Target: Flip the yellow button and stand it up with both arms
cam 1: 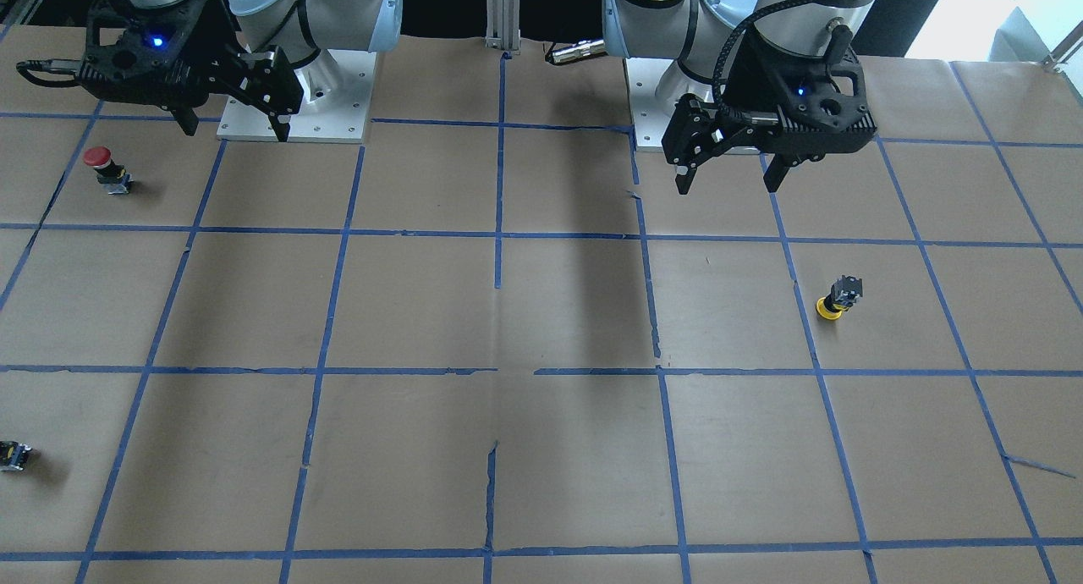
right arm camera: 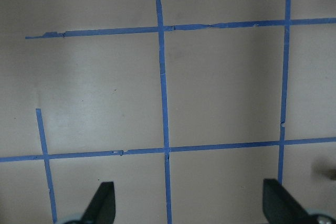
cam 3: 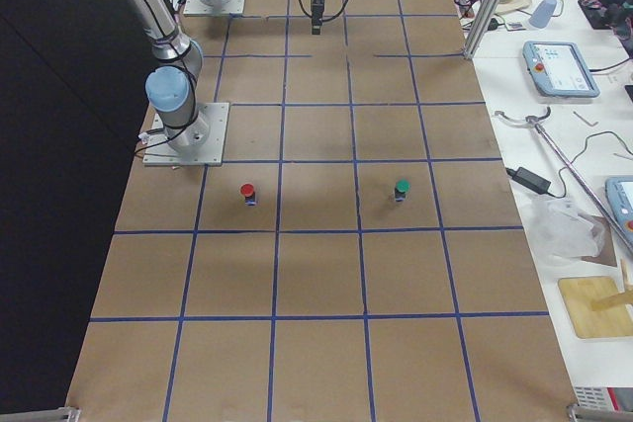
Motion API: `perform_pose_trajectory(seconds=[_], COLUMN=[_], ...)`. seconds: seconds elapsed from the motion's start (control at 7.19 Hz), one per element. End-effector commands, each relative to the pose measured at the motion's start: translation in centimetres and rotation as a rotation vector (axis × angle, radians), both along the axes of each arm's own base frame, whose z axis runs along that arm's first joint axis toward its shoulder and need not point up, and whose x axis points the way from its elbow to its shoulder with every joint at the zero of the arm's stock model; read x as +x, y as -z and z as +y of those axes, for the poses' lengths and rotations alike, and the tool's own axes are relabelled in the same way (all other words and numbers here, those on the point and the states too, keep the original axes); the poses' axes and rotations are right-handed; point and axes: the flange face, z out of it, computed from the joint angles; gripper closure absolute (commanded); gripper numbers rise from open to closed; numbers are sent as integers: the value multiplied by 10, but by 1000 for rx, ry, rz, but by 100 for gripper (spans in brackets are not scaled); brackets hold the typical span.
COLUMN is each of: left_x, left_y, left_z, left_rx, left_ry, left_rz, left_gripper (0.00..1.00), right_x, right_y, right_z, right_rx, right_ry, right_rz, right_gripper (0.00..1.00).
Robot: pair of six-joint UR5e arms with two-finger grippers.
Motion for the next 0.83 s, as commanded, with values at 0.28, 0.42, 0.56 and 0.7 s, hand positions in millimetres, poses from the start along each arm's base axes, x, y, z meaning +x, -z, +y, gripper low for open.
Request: perform_pose_trajectory(seconds=[0.28,0.42,0.56,0.7], left_x=[26,62,103,140], left_y=[10,36,64,100], left_z=[6,5,5,1], left_rx=[28,80,110,103], left_ry=[-51,-114,-111,-83], left_rz=[-13,-21,-16,-13], left_gripper=[0,0,0,0], right_x=[1,0,1,1], right_y=[0,0,0,0], right_z=[1,0,1,1], right_rx=[0,0,0,-1], right_ry=[-3,-3,-3,-1], right_rz=[1,3,0,0], right_gripper=[0,0,0,0])
